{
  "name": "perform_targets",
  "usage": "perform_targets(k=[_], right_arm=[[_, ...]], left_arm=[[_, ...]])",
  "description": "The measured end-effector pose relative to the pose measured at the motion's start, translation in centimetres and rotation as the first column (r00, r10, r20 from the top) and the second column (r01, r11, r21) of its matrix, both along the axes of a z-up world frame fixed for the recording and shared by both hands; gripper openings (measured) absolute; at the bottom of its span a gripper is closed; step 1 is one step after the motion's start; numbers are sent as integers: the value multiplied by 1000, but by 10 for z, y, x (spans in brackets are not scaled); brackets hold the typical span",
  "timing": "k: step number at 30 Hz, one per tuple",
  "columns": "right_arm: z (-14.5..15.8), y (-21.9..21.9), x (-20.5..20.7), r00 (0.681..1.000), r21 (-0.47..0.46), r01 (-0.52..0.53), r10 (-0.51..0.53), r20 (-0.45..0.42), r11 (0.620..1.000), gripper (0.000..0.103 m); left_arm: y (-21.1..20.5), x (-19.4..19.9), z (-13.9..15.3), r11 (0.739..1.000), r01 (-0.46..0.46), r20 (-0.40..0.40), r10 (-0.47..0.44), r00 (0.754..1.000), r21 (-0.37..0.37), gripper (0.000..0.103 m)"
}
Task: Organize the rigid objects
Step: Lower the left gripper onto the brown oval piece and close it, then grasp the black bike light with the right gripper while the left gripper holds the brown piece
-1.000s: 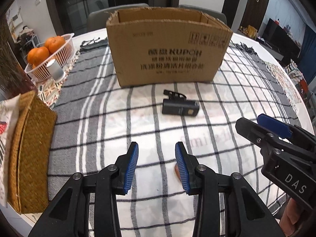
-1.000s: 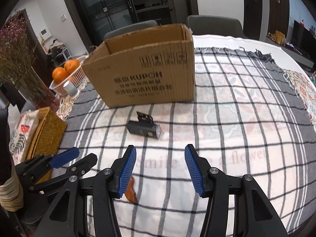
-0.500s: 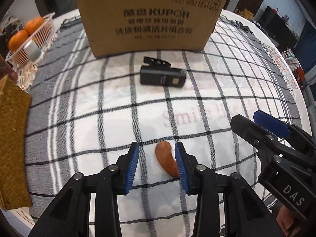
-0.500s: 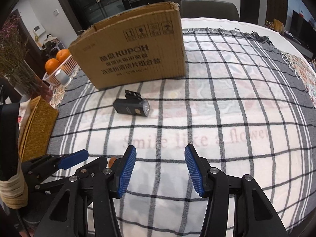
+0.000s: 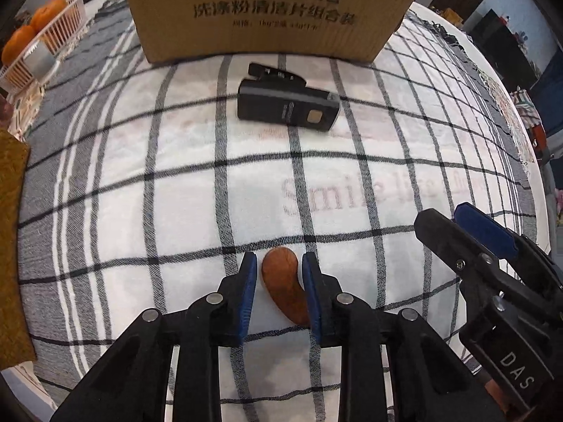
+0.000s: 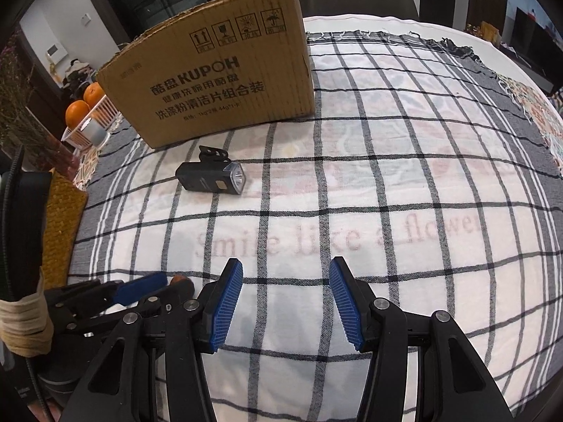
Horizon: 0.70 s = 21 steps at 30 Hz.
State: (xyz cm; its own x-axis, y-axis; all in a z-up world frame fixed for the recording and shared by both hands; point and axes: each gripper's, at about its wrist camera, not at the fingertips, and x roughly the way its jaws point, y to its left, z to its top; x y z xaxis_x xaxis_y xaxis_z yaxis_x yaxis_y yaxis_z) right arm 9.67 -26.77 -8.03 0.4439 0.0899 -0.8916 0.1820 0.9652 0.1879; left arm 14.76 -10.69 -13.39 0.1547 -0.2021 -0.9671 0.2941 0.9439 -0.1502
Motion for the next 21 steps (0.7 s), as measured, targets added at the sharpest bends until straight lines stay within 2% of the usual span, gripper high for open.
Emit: perform_targets(k=[6,10,21], right_arm=[[-3,0,1,1000,14,1,-1,-7,1000,53],[-4,-1,0,1000,25,3,-3,-7,1000,53],[-4,5,1,1000,24,0,1,-13,1000,53]], left_arm=[[0,-4,0,1000,-6,5,6,1000,18,24],[-5,-9,0,999,1,38,-2,999,38,23],[15,-3,5,999,-19,44,21,999,-42,22]])
